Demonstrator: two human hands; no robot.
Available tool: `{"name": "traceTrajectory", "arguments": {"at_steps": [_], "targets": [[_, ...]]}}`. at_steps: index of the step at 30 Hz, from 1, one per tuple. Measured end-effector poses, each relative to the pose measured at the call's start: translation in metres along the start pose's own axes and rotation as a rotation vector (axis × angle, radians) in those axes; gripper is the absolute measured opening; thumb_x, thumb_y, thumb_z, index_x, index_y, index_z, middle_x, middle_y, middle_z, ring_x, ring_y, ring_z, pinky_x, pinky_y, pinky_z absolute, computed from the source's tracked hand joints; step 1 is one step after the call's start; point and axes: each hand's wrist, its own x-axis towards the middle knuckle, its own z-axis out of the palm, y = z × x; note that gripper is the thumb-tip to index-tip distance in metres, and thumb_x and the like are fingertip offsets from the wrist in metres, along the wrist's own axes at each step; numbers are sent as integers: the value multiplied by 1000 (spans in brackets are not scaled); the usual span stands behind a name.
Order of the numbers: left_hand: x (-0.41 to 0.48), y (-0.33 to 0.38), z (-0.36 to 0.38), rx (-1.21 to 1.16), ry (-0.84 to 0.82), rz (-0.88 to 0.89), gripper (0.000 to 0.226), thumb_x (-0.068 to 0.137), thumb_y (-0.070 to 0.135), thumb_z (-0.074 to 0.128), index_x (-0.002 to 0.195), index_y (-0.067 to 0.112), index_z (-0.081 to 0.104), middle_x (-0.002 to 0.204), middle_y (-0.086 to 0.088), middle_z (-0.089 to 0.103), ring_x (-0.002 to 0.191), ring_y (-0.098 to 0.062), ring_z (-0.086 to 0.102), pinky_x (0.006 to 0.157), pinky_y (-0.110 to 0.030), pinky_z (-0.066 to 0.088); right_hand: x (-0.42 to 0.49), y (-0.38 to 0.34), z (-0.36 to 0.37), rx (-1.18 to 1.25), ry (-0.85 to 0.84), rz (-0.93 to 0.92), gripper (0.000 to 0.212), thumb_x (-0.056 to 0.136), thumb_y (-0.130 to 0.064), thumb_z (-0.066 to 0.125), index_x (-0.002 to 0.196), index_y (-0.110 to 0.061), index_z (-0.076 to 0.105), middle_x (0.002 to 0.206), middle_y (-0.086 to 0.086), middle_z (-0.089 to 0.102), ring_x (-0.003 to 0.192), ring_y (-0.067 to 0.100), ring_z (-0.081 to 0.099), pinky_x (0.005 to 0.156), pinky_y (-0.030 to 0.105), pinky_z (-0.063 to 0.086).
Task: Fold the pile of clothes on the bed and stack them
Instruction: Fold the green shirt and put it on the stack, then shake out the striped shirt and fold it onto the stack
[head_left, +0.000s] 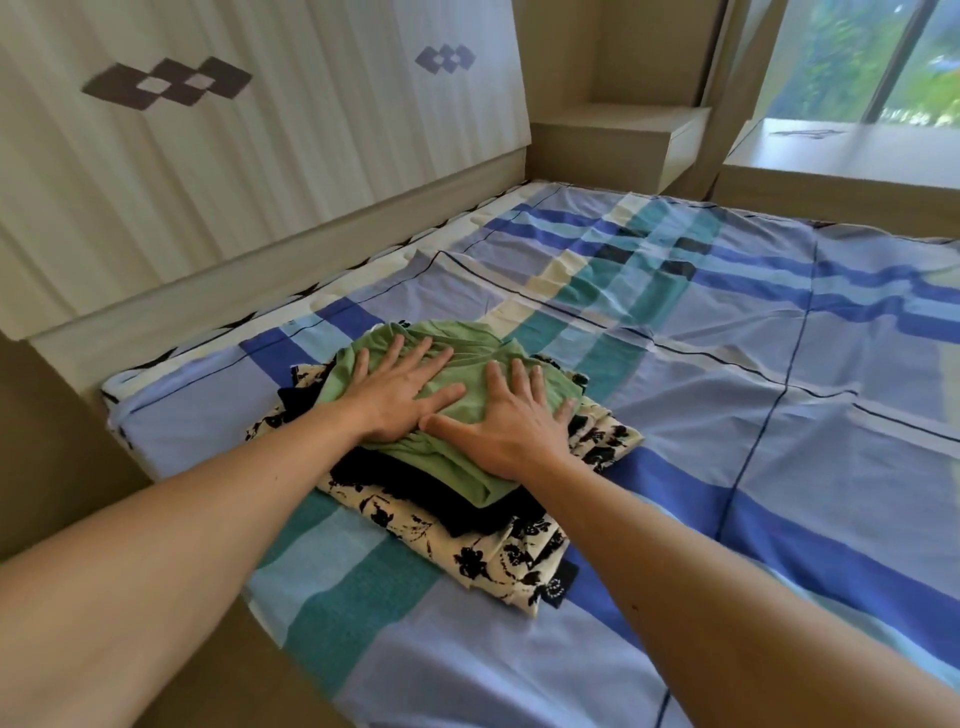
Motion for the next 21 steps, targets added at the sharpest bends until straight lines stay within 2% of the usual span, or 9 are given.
{"name": "traceTrajectory", "arguments": {"at_steps": [3,5,7,8,10,13,16,18,21], "targets": [[-5,15,-30,-18,-56,-49,89,80,86,20,157,42,9,167,6,-2,154,-23,-8,121,-57,-8,-8,0,-18,58,-23,-35,115,73,-95,33,160,-28,-2,168,3,-12,154,24,-15,117,67,-8],[-10,38,-50,-49,82,-36,73,94,67,41,156,33,24,167,0,13,153,-26,9,122,-54,8,-23,11,-37,130,22,-74,106,80,-90,31,160,-30,-3,168,4,-11,154,23,-10,120,63,-7],[-21,76,-61,-141,284,45,65,94,52,55,151,25,38,160,-6,30,147,-27,26,119,-48,26,-47,34,-59,172,86,-101,95,87,-82,32,160,-31,0,168,4,-6,155,23,-3,123,57,-4],[-28,101,-63,-213,359,102,61,93,47,60,147,23,43,154,-7,37,142,-27,33,116,-45,32,-60,51,-71,173,113,-93,90,90,-78,33,160,-30,2,169,4,-4,155,23,0,123,55,-2],[-47,157,-61,-341,404,207,55,91,39,65,140,20,50,145,-6,44,134,-26,41,111,-40,35,-89,92,-91,151,138,-35,86,94,-71,37,161,-26,6,169,6,2,155,24,7,124,53,5],[-77,248,-42,-441,257,329,51,92,35,67,137,18,53,144,-4,45,133,-23,44,106,-28,32,-140,167,-124,154,190,111,83,97,-56,52,160,-16,16,166,11,17,152,24,20,122,40,19],[-99,332,-8,-426,42,486,53,93,39,65,140,18,50,149,0,41,137,-18,41,105,-23,29,-206,244,-154,161,278,296,81,96,-47,60,158,-13,21,162,14,26,148,26,28,117,30,22],[-101,348,8,-360,-43,541,56,93,41,64,143,21,46,151,1,38,140,-18,38,111,-26,29,-231,272,-164,179,300,367,79,95,-45,62,158,-15,24,161,13,29,147,27,30,116,32,23],[-108,392,35,-325,-108,623,59,92,46,64,143,23,46,149,1,42,137,-20,41,112,-32,33,-294,334,-171,228,362,502,77,93,-41,66,156,-16,28,158,14,32,142,30,38,116,45,33]]}}
